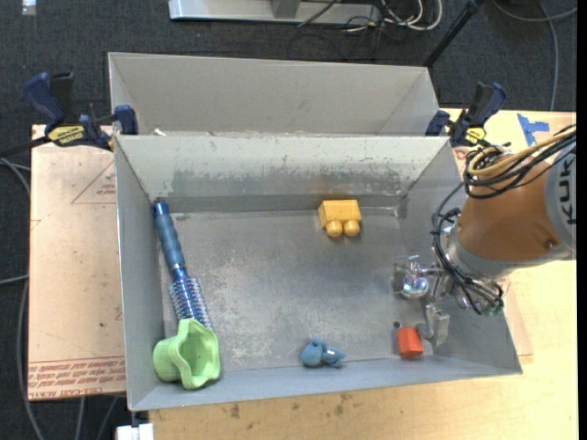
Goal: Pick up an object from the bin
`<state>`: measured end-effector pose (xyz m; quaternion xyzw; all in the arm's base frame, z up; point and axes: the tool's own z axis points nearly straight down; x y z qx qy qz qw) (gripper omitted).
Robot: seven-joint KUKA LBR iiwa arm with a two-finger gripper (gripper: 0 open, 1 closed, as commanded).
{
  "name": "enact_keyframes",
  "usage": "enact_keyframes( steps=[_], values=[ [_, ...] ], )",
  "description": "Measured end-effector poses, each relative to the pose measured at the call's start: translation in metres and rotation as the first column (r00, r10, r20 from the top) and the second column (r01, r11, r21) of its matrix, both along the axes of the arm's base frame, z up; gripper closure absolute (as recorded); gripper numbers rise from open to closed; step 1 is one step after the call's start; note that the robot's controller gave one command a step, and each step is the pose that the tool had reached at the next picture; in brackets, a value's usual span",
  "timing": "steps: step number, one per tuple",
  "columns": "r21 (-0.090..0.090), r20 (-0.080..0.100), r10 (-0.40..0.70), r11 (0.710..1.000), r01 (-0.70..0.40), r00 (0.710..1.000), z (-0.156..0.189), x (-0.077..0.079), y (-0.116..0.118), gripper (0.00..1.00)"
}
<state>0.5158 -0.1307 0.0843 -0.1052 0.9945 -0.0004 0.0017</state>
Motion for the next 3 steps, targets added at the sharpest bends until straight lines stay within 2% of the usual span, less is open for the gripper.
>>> enact_keyframes(
  steps=[1, 2, 3],
  values=[
    [0.0, 0.002, 0.289, 0.957, -0.289, 0.957, 0.003, -0.033, 0.015, 0.0],
    [-0.001, -0.003, 0.575, 0.818, -0.575, 0.818, -0.012, -0.031, 0.025, 0.0],
    [-0.002, 0.002, 0.576, 0.817, -0.576, 0.817, -0.012, -0.03, 0.026, 1.0]
  ],
)
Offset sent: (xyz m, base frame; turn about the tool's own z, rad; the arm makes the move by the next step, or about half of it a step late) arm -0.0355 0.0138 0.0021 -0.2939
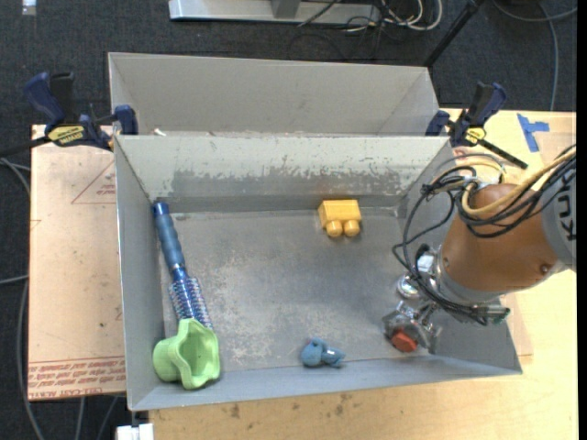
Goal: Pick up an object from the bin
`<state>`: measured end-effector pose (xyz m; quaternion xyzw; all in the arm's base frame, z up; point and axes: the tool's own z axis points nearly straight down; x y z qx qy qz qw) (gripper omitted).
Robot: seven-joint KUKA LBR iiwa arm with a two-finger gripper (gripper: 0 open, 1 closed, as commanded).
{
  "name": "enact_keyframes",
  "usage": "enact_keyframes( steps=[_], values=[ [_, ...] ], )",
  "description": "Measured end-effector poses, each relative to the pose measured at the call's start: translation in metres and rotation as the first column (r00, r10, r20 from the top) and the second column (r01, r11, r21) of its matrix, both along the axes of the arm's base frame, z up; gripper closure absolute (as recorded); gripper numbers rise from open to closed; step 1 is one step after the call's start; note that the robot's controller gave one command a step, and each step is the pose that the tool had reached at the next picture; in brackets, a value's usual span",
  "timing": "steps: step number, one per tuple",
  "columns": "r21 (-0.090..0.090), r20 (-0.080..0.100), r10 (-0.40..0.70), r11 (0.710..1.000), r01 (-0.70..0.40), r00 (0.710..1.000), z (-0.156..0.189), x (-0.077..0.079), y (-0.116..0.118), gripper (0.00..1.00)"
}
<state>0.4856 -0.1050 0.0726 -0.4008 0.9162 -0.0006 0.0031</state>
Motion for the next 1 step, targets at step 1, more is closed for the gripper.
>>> enact_keyframes(
  steps=[1],
  values=[
    [-0.002, 0.005, 0.002, 1.0, -0.002, 1.0, 0.1471, 0.0268, 0.004, 1.0]
  ],
)
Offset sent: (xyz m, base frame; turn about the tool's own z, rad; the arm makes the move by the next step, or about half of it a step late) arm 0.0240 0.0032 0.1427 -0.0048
